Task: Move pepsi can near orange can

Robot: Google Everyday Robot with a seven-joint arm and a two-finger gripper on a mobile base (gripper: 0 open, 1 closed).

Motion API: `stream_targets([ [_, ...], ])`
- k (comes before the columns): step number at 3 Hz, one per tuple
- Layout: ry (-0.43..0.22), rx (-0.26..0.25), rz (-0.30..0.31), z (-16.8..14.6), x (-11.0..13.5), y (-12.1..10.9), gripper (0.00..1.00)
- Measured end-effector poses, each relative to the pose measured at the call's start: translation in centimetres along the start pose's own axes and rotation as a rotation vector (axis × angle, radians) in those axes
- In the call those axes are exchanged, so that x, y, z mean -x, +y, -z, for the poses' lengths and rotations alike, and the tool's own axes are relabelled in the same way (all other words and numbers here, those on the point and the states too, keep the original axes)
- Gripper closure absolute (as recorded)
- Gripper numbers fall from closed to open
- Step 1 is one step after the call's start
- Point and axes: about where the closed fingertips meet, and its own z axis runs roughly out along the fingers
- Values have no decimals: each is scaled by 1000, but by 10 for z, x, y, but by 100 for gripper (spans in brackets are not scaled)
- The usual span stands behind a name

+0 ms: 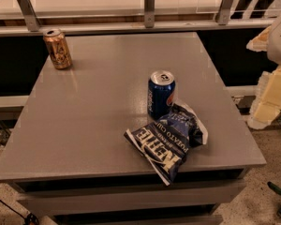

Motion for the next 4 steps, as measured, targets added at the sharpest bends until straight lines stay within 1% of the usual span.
stream_targets([
  [1, 0, 0, 0, 0, 0, 0, 0],
  [3, -66, 17, 28, -7, 22, -4, 0],
  [4, -173, 103, 34, -34, 64, -11, 0],
])
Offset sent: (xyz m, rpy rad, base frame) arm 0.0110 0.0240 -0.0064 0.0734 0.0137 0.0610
